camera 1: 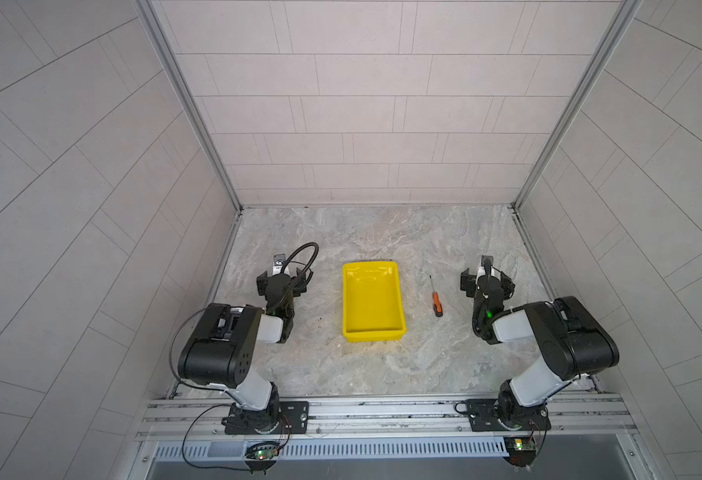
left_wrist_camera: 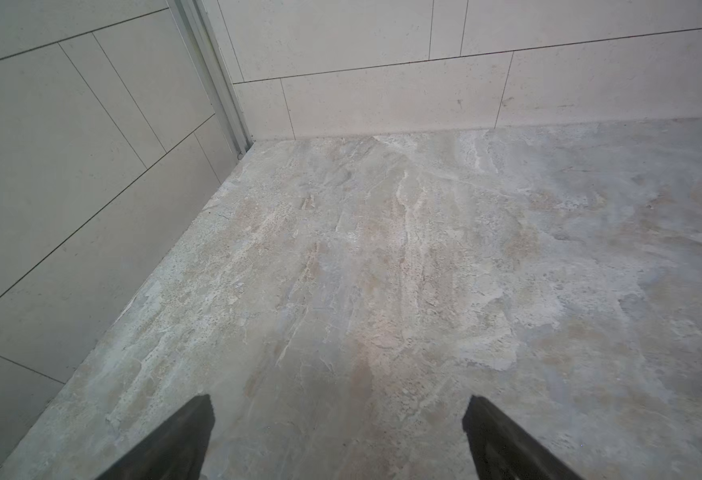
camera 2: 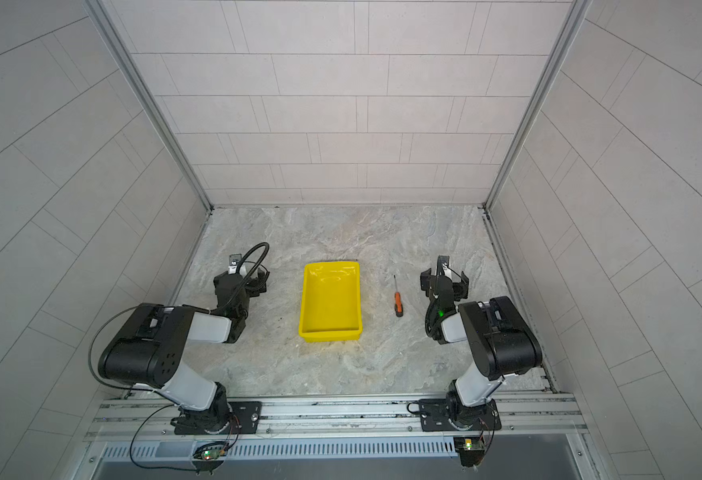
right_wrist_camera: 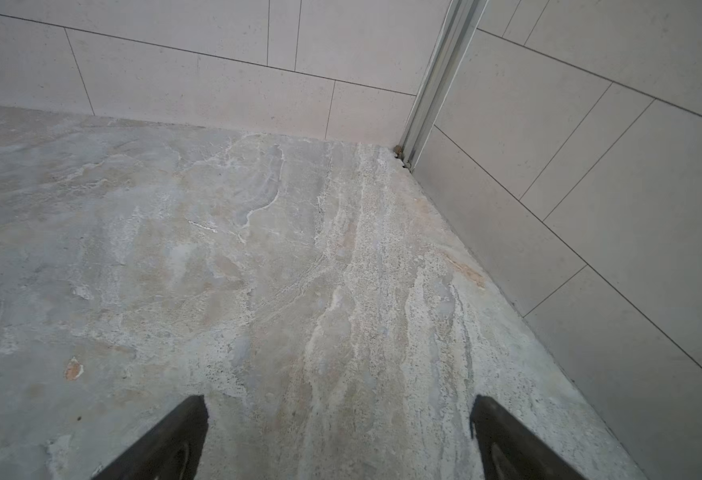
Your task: Put the screwdriver in the bin
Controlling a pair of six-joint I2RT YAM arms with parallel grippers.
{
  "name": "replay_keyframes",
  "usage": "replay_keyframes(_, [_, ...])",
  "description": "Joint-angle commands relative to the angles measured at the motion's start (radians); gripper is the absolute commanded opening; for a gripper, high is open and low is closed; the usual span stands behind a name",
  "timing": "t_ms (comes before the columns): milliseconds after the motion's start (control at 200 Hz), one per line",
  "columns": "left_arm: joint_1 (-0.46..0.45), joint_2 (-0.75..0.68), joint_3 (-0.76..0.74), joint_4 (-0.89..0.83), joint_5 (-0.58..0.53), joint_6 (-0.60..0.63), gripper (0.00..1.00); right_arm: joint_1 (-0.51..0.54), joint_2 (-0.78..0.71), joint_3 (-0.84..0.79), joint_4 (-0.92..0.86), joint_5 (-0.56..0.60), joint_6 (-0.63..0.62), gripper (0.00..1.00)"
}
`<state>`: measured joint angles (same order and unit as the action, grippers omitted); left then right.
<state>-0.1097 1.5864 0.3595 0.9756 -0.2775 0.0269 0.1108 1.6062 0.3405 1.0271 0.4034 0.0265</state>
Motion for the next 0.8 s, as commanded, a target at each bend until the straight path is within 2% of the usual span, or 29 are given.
replay_keyframes(0, [0.004,0.004,0.001,0.025,-0.003,0.005,1.00,-0.002,-0.017,0.006,-0.001,0.000,-0.007,0.99])
replay_keyframes(385, [0.013,0.003,0.009,0.008,0.013,0.001,1.00,-0.017,-0.020,0.007,-0.003,-0.033,-0.007,0.99])
replay_keyframes(490, [0.032,-0.002,0.022,-0.025,0.061,-0.009,1.00,-0.021,-0.022,0.004,-0.004,-0.044,-0.008,0.99])
replay_keyframes(795, [0.036,-0.001,0.022,-0.022,0.064,-0.009,1.00,-0.021,-0.020,0.005,-0.005,-0.044,-0.007,0.99])
